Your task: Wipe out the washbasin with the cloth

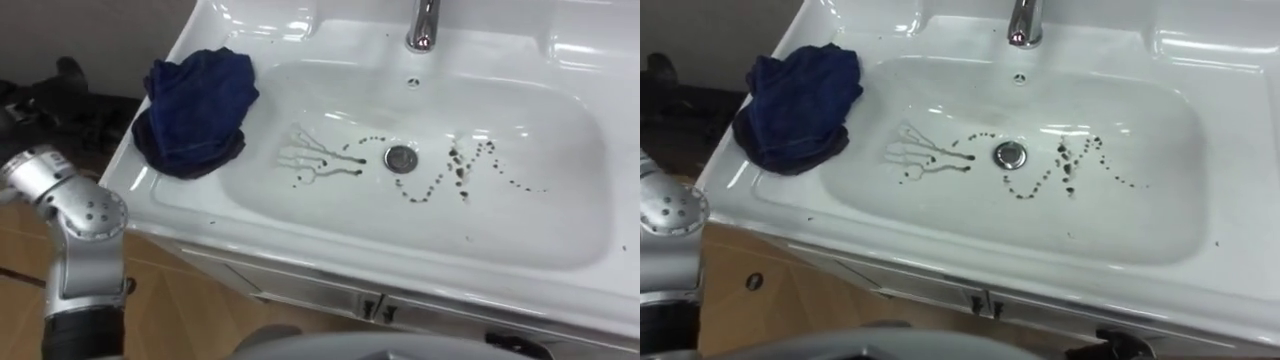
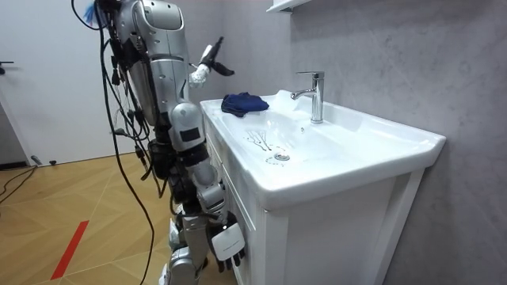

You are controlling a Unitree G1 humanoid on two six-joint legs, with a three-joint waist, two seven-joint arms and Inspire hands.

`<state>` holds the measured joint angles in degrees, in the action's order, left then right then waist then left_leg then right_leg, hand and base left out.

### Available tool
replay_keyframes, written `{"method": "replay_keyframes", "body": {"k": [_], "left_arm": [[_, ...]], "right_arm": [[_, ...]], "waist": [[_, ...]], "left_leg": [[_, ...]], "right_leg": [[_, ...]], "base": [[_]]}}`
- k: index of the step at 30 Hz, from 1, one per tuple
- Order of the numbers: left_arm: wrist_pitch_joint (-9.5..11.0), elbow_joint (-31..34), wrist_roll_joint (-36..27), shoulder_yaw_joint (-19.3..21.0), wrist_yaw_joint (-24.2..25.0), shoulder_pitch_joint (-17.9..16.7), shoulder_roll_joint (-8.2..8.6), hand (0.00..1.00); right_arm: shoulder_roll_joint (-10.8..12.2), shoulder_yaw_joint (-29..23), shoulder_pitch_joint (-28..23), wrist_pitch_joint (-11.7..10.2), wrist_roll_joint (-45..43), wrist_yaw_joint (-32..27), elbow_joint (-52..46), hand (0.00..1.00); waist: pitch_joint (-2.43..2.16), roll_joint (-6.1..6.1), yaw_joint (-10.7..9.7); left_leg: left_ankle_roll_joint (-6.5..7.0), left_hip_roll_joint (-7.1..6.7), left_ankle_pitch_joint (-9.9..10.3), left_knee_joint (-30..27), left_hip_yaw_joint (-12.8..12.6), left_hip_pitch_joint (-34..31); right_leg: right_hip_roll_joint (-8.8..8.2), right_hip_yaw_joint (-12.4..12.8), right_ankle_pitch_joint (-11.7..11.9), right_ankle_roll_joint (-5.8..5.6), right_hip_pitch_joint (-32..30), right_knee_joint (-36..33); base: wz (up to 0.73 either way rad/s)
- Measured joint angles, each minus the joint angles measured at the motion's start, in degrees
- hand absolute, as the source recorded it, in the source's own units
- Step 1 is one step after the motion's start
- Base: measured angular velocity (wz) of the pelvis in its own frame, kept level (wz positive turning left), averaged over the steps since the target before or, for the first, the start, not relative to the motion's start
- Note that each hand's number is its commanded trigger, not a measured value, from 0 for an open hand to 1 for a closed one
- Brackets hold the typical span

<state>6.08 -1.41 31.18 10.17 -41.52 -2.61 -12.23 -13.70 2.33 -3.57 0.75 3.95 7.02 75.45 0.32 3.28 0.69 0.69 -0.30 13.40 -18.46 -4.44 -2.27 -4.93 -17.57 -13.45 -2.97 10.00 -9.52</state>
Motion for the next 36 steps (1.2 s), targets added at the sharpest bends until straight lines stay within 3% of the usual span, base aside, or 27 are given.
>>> {"method": "replay_keyframes", "body": {"k": [2, 8, 11, 17, 26, 31, 36], "left_arm": [[-0.6, 0.0, 1.0, -3.5, 1.7, 0.0, -0.19, 0.00], [-1.4, 0.1, 2.2, -10.5, 6.5, 0.0, -0.15, 0.00], [-1.4, 0.2, 6.9, -12.7, 8.5, 0.0, -0.08, 0.00], [-1.5, -1.2, 7.4, -18.8, 10.2, 0.0, -0.01, 0.00], [-1.5, -6.5, 7.8, -19.4, 10.6, -2.4, 0.20, 0.00], [-1.6, -12.2, 7.7, -19.2, 10.4, -2.7, 0.45, 0.00], [-2.1, -15.0, 7.7, -17.5, 9.3, -2.8, 0.46, 0.00]], "right_arm": [[0.1, 0.4, 0.2, -0.4, 1.2, -0.4, 0.3, 0.00], [0.5, 1.0, 0.5, -0.7, 3.3, -0.6, 0.7, 0.00], [0.7, 1.2, 0.5, -0.8, 3.6, -0.5, 0.9, 0.00], [1.5, 3.2, 1.2, -1.0, 7.3, -0.7, 1.4, 0.00], [2.6, 3.0, 1.0, -1.1, 9.0, -0.7, 1.4, 0.00], [2.3, 2.7, 1.1, -0.9, 9.2, -0.7, 2.2, 0.00], [2.2, 2.3, 1.1, 0.2, 9.1, -0.7, 2.2, 0.00]], "waist": [[0.03, -0.03, -1.6], [-0.04, -0.42, -3.4], [-0.08, -0.72, -3.6], [0.09, -1.59, -4.2], [-0.18, -2.31, -5.0], [-0.85, -1.70, -4.8], [-0.93, -1.56, -4.6]], "left_leg": [[0.00, -0.02, 0.0, 0.1, -0.1, 0.0], [-0.14, 0.11, -0.1, 1.0, -1.0, 1.1], [-0.16, 0.29, -0.1, 1.0, -1.4, 1.4], [-0.21, 0.36, -0.1, 1.1, -1.6, 1.9], [-0.22, 0.44, -0.1, 1.3, -2.0, 2.5], [-0.23, 0.50, -0.2, 1.7, -2.4, 3.0], [-0.24, 0.62, -0.2, 1.9, -3.0, 3.1]], "right_leg": [[-0.03, 0.0, 0.0, 0.01, -0.1, 0.1], [-0.10, 0.7, 0.0, 0.00, 0.0, 0.0], [-0.08, 0.7, 0.0, 0.01, 0.1, 0.0], [-0.05, 0.6, 0.0, 0.01, 0.6, 0.0], [0.05, 1.6, 0.1, 0.10, 0.9, -0.1], [0.06, 2.0, 0.1, 0.22, 1.0, -0.2], [0.08, 2.8, 0.2, 0.27, 0.9, -0.2]], "base": [[0.00], [-0.09], [-0.05], [0.00], [-0.04], [-0.04], [-0.07]]}}
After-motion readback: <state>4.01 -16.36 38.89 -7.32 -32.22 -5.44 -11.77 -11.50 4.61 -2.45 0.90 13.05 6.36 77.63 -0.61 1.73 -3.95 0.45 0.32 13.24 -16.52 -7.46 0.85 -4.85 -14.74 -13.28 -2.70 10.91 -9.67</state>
